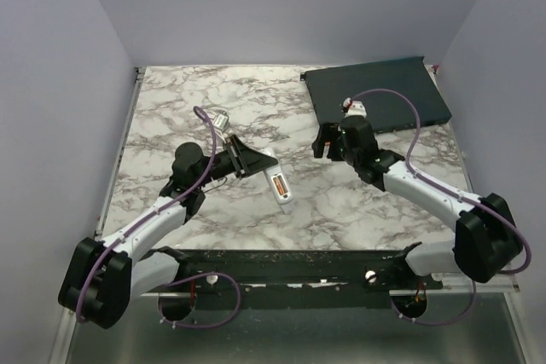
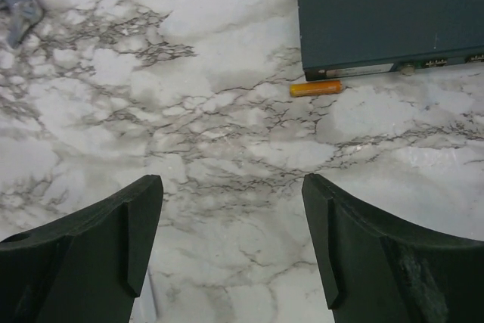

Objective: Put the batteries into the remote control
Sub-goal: Move the battery to the center of the board.

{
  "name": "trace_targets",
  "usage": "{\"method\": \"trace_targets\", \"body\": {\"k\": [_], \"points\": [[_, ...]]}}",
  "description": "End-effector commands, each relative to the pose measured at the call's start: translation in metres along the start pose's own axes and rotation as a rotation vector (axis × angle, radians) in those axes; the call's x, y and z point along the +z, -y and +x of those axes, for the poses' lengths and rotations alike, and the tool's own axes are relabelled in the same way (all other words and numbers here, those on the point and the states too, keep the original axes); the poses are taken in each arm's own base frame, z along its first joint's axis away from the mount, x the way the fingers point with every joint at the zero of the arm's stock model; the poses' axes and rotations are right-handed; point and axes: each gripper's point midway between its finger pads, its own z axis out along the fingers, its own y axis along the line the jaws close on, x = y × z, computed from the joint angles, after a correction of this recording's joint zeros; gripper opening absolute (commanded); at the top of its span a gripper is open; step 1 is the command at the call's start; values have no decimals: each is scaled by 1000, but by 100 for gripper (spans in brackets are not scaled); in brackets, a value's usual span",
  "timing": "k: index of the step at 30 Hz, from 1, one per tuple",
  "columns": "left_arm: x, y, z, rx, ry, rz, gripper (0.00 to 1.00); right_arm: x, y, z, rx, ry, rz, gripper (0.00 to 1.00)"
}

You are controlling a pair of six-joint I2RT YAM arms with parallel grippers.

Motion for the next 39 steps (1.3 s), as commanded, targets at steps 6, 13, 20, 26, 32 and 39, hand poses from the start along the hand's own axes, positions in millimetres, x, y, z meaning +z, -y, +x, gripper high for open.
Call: {"method": "trace_targets", "body": {"k": [6,13,20,26,32,39], "points": [[-13,4,2,40,-10,2,0,53,39,12,-129,-84,133,90],[-16,9,1,53,-3,2,0,78,47,28,-140,-123,158,92],[-18,11,0,54,6,-3,0,96,62,33,-150,-108,203,92],[-17,13,-1,53,3,-2,0,111,71,44,-164,-122,215,90],[-16,15,-4,58,5,-1,0,123,77,46,-166,-121,224,87],[-15,17,-6,63,8,-3,0,137,80,42,-178,-120,254,84]]}}
